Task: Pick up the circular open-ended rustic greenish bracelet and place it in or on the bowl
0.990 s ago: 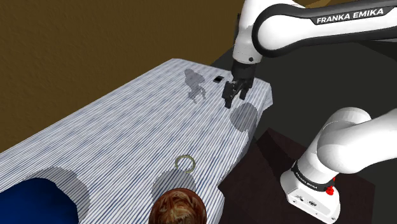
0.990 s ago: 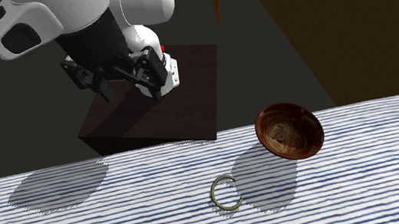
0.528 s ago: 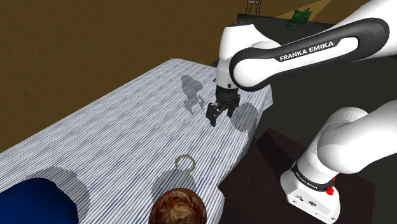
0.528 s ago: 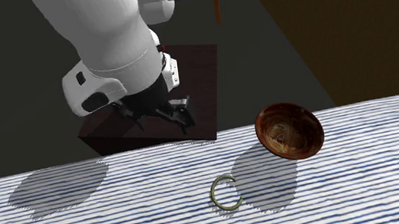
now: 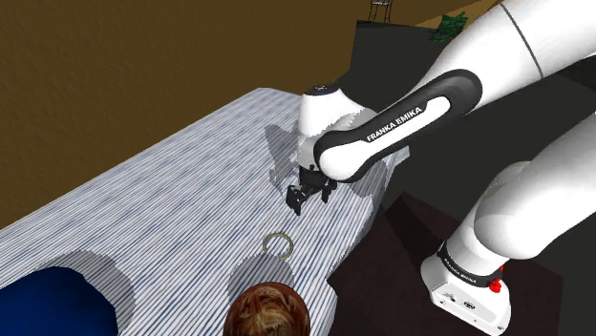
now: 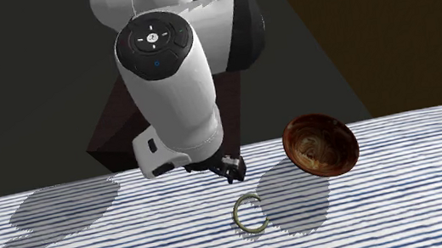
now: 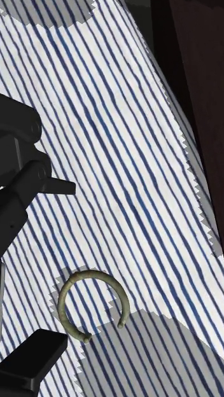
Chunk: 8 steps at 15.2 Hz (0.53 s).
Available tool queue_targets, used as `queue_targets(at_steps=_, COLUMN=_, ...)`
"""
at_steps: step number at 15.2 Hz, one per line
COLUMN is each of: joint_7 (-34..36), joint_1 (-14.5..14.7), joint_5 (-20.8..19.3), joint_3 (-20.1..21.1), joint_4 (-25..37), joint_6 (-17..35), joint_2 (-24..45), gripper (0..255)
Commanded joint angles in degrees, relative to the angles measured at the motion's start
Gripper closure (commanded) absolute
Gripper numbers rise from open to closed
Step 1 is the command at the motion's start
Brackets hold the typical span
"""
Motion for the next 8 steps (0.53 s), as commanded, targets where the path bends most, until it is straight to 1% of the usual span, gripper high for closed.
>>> queue_targets(at_steps=1, joint_7=5.0, joint_1=-0.6, joint_5=-2.4, joint_3=2.2, joint_4=1.0, joint_6=4.0, joint_2=5.2, gripper=0)
queue_targets(at_steps=3, joint_7=10.5, joint_1=-1.3, joint_5=-6.6, joint_3=3.6, joint_4=2.5, joint_6=7.4, joint_2=10.9, gripper=0)
queue_targets(at_steps=5, joint_7=16.8, joint_1=-1.3, joint_5=-12.0, joint_3=3.8, joint_4=4.4, joint_6=10.3, joint_2=16.7, gripper=0)
queue_targets(at_steps=6, joint_7=20.0, joint_1=-0.9, joint_5=-14.9, joint_3=3.4, joint_4=5.5, joint_6=11.5, joint_2=19.7, gripper=0)
queue_targets(at_steps=8, joint_7=26.2, joint_1=1.0, joint_5=-20.4, joint_3=1.5, joint_4=8.1, joint_6=13.5, joint_2=25.3, gripper=0)
